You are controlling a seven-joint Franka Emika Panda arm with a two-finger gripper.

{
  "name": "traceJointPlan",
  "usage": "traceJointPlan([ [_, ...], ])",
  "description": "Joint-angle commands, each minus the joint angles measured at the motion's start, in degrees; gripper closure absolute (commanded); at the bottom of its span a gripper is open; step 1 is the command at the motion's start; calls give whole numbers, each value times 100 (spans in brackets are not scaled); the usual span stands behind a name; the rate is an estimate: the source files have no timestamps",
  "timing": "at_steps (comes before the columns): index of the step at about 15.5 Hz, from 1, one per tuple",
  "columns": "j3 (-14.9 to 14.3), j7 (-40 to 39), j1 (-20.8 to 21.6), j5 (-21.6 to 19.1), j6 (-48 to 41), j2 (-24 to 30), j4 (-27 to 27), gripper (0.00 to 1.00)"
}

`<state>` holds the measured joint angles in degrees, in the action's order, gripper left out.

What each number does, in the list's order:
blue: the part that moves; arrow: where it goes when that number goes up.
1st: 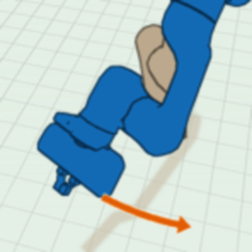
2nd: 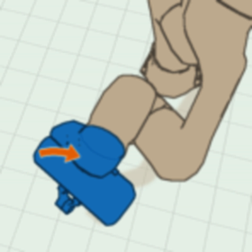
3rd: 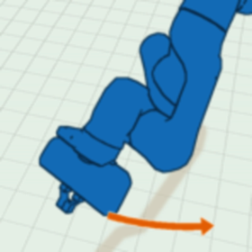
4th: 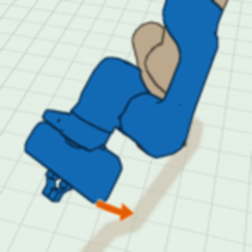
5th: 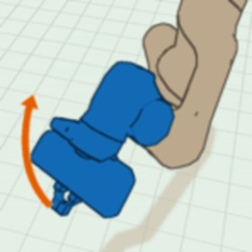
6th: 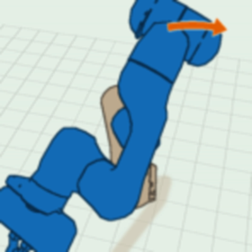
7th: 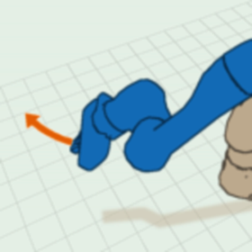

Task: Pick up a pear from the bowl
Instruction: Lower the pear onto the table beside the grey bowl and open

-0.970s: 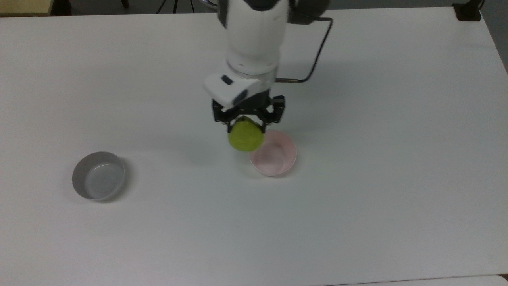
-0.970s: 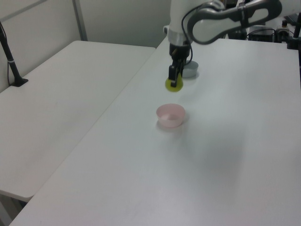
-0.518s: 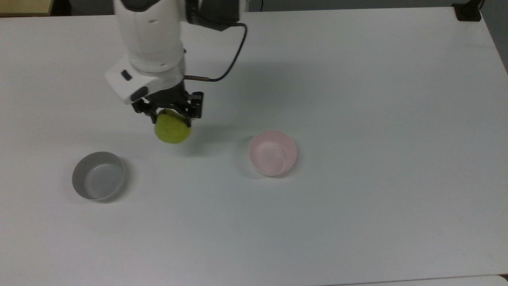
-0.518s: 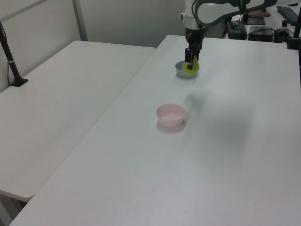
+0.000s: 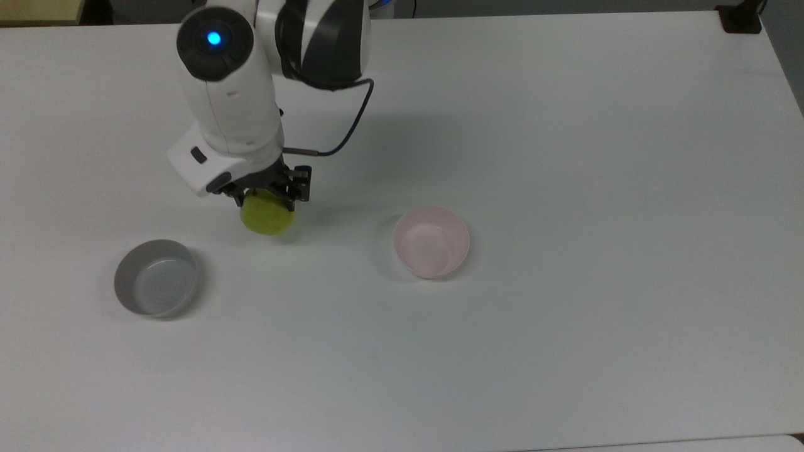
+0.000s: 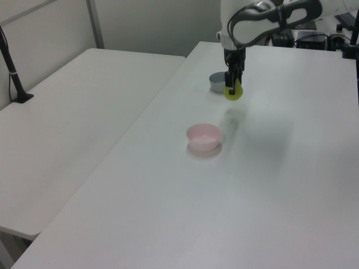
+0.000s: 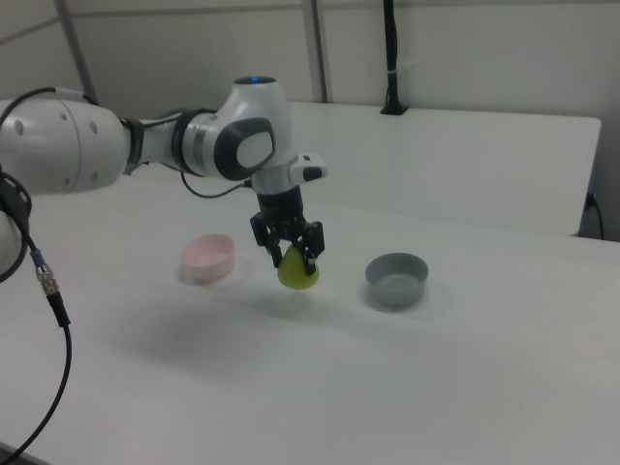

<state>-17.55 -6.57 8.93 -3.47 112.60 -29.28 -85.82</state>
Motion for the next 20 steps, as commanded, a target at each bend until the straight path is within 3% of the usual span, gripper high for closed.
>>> traceJointPlan([
  [1,-2,7,39,101,306,-113,-101,68],
  [2,-2,-2,39,101,306,-122,-101,67],
  [3,-2,7,39,92,306,-140,-101,59],
  [6,-2,16,74,101,306,-192,-110,7],
  [7,-2,16,74,101,306,-192,-110,0],
  [12,-29,24,83,92,219,-87,-75,0],
  [14,-55,120,66,92,166,201,-84,0],
  [20,-55,183,-163,198,-1062,1221,-84,0],
])
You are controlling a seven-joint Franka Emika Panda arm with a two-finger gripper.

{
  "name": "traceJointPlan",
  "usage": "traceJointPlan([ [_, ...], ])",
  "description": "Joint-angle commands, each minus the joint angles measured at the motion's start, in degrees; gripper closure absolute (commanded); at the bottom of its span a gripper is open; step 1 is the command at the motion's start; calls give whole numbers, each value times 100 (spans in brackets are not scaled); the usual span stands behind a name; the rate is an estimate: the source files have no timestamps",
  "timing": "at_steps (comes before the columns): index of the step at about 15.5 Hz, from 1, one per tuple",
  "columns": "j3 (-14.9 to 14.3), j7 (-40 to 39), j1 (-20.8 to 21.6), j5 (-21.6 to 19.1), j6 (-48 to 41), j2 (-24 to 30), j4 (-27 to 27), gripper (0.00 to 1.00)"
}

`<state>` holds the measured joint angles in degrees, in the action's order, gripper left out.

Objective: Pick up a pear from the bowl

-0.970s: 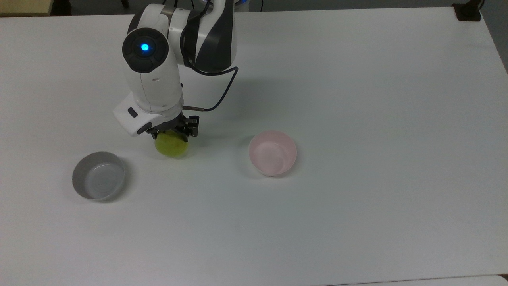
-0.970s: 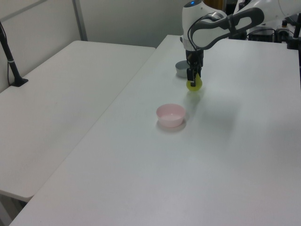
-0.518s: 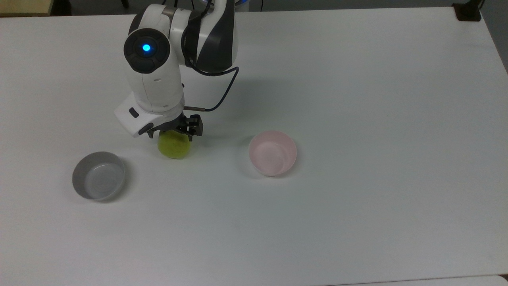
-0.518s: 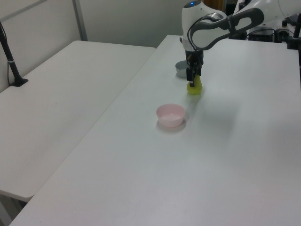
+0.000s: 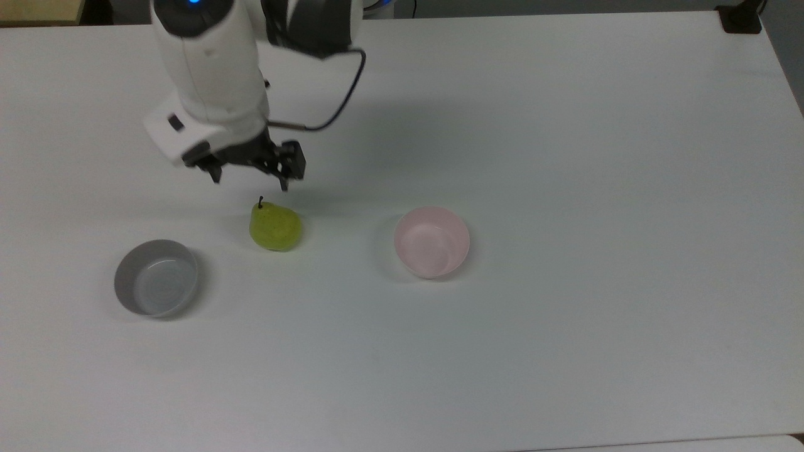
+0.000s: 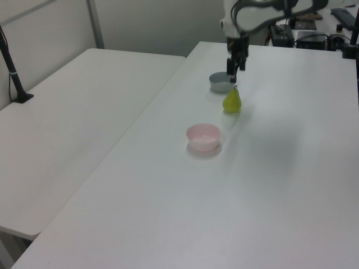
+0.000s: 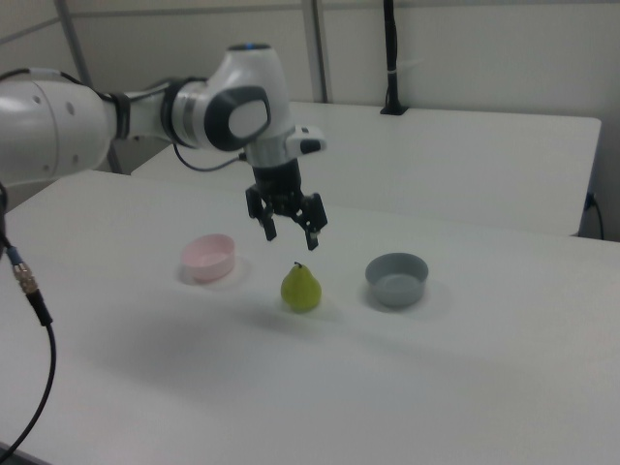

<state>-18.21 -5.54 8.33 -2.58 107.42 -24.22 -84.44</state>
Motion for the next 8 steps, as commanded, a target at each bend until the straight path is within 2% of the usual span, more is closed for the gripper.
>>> traceJointPlan([
  [1,10,114,-164,109,-720,864,-231,0],
  [4,45,80,-331,118,-1178,1173,-240,0],
  [8,54,123,-481,109,-1205,1349,-240,0],
])
